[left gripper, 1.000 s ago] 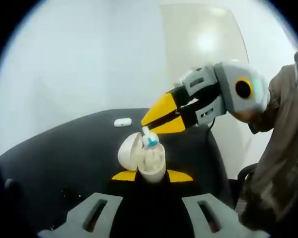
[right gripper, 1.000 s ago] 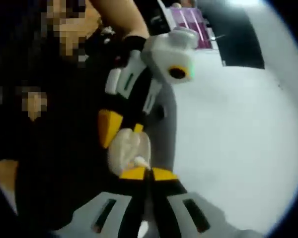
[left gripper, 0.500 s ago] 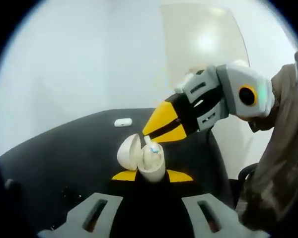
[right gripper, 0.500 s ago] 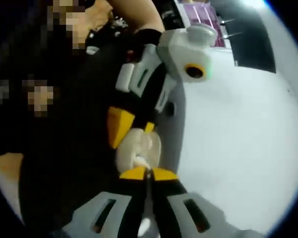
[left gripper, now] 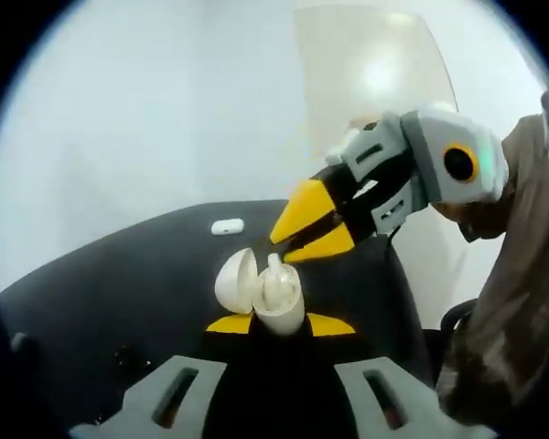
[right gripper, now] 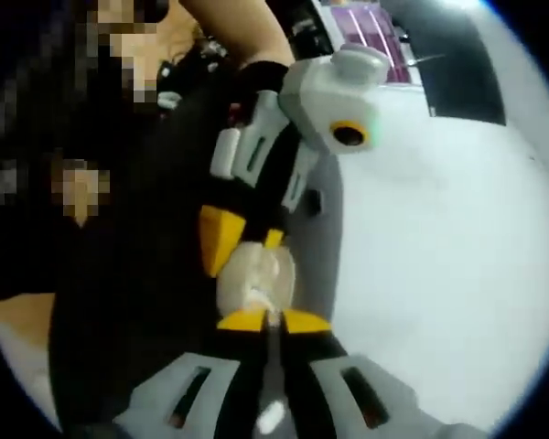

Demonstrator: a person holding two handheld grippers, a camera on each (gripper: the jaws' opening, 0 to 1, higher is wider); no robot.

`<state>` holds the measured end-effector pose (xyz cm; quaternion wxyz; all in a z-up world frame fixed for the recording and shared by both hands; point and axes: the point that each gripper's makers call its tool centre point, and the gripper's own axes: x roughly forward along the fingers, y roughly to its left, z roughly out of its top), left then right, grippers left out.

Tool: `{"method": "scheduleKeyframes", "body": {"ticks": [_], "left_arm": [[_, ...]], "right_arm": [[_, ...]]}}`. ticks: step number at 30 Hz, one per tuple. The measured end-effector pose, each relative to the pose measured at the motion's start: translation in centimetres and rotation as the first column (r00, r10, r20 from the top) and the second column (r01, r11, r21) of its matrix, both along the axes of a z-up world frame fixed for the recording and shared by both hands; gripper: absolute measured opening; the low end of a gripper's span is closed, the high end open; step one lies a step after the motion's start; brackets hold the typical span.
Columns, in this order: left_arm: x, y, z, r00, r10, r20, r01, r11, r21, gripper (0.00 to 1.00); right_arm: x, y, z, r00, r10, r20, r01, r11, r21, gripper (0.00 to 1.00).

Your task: Pick up three earphones and place each one into its charging case using tactile feedback, ensure that each earphone is properly inserted and securely positioned inside the case.

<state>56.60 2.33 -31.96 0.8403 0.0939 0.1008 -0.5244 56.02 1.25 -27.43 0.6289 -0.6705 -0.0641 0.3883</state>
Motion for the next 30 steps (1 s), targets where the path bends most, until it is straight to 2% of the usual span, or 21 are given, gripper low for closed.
{"method": "scheduleKeyframes", "body": {"ticks": [1,4,6,8,10,11,12,13,14,15,16,18,19,20,22,23,24,26,28,29,30], "left_arm": [[0.0,0.0,0.0,1.000,0.000,0.002,0.000,1.000,0.000,0.17],[0.0,0.0,0.0,1.000,-0.001,0.002,0.001,1.000,0.000,0.17],[0.0,0.0,0.0,1.000,-0.001,0.002,0.001,1.000,0.000,0.17],[0.0,0.0,0.0,1.000,-0.001,0.001,0.001,1.000,0.000,0.17],[0.0,0.0,0.0,1.000,-0.001,0.002,0.001,1.000,0.000,0.17],[0.0,0.0,0.0,1.000,-0.001,0.003,0.001,1.000,0.001,0.17],[0.0,0.0,0.0,1.000,-0.001,0.003,0.001,1.000,0.001,0.17],[0.0,0.0,0.1,1.000,-0.001,0.004,0.001,1.000,0.001,0.17],[-0.1,0.0,0.0,1.000,0.000,0.004,0.000,1.000,0.001,0.17],[0.0,0.0,0.0,1.000,-0.001,0.004,0.001,1.000,0.001,0.17],[0.0,0.0,0.0,1.000,-0.001,0.004,0.001,1.000,0.001,0.17],[-0.1,0.0,0.1,1.000,-0.003,0.003,0.003,1.000,0.000,0.17],[-0.1,0.0,0.1,1.000,-0.005,0.002,0.005,1.000,0.000,0.17],[-0.1,0.0,0.1,1.000,-0.007,0.001,0.007,1.000,-0.001,0.17],[-0.2,0.0,0.0,1.000,-0.011,-0.002,0.011,1.000,0.000,0.17],[-0.2,0.0,0.1,1.000,-0.014,-0.001,0.014,1.000,-0.002,0.17],[-0.3,-0.1,0.1,1.000,-0.016,-0.003,0.016,1.000,-0.002,0.17],[-0.2,-0.1,0.0,1.000,-0.017,-0.004,0.017,1.000,-0.002,0.17],[-0.3,-0.1,0.0,1.000,-0.017,-0.005,0.017,1.000,-0.002,0.17],[-0.2,-0.1,0.0,1.000,-0.017,-0.004,0.017,1.000,-0.001,0.17],[-0.2,-0.1,0.0,1.000,-0.017,-0.003,0.017,1.000,-0.001,0.17]], "right_arm": [[-0.2,0.0,0.5,1.000,0.001,-0.022,0.000,0.999,0.045,0.08],[-0.6,-0.4,2.1,0.984,0.014,-0.177,0.029,0.971,0.236,0.10],[-0.3,-0.9,2.8,0.946,0.051,-0.319,0.080,0.921,0.382,0.14],[0.9,-1.9,2.5,0.884,0.085,-0.460,0.166,0.862,0.480,0.22],[2.1,-2.7,1.4,0.780,0.153,-0.606,0.264,0.798,0.542,0.24],[2.4,-2.8,1.1,0.711,0.229,-0.665,0.303,0.753,0.584,0.24],[2.7,-2.8,0.8,0.599,0.346,-0.722,0.364,0.685,0.631,0.24],[2.8,-2.7,0.7,0.516,0.428,-0.742,0.405,0.642,0.651,0.25],[2.9,-2.7,0.5,0.446,0.487,-0.751,0.434,0.616,0.657,0.27],[3.0,-2.7,0.4,0.413,0.511,-0.754,0.448,0.606,0.657,0.29],[3.2,-2.6,0.1,0.413,0.517,-0.750,0.433,0.613,0.661,0.30],[3.4,-2.3,-0.6,0.442,0.491,-0.751,0.404,0.639,0.655,0.32],[3.5,-2.2,-1.1,0.456,0.473,-0.754,0.372,0.668,0.645,0.33],[3.2,-1.8,-1.7,0.458,0.465,-0.758,0.339,0.696,0.633,0.34],[2.5,-1.3,-2.4,0.415,0.481,-0.772,0.310,0.723,0.617,0.35],[1.9,-0.8,-2.2,0.357,0.528,-0.771,0.304,0.715,0.630,0.35],[1.6,-0.6,-2.4,0.331,0.531,-0.780,0.296,0.727,0.620,0.35],[1.3,-0.2,-2.8,0.323,0.532,-0.783,0.254,0.748,0.613,0.36],[1.1,-0.1,-2.8,0.283,0.545,-0.790,0.268,0.746,0.610,0.36],[0.9,0.0,-2.9,0.255,0.538,-0.803,0.268,0.759,0.593,0.36],[0.9,0.0,-3.0,0.254,0.533,-0.807,0.260,0.766,0.588,0.36]]}}
